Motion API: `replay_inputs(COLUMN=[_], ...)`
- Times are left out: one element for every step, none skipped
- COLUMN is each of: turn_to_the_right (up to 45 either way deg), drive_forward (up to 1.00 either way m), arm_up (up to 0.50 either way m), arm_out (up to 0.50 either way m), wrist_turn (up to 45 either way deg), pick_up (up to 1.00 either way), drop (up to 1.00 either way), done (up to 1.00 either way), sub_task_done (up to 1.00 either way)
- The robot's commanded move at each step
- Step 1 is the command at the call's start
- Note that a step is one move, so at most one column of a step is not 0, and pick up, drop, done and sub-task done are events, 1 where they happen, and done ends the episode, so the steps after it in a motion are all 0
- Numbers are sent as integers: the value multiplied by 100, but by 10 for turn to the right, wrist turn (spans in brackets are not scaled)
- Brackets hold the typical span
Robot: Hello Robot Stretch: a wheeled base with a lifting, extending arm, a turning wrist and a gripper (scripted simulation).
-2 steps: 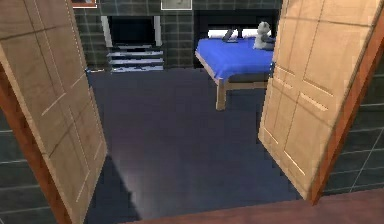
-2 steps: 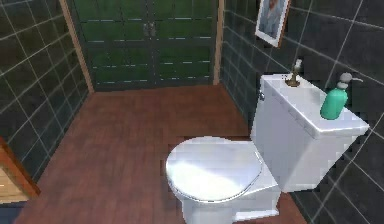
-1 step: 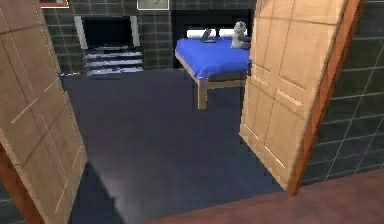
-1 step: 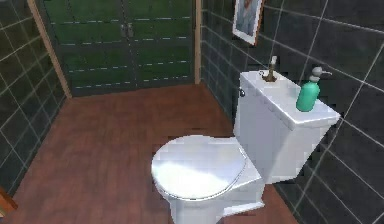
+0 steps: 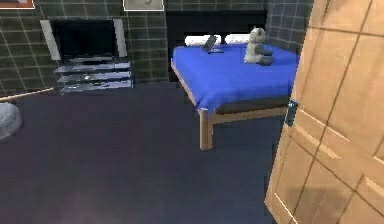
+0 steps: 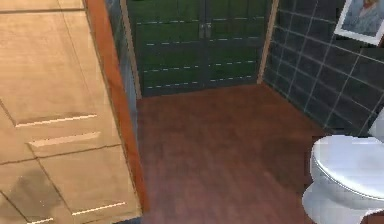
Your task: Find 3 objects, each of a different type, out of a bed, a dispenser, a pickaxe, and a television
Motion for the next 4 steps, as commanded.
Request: replay_inputs(turn_to_the_right=[30, 0, 120, 0], drive_forward=[0, 95, 0, 0], arm_up=[0, 0, 0, 0], arm_out=[0, 0, 0, 0], wrist_turn=[0, 0, 0, 0], pick_up=[0, 0, 0, 0], drop=[0, 0, 0, 0], done=[0, 0, 0, 0], sub_task_done=[0, 0, 0, 100])
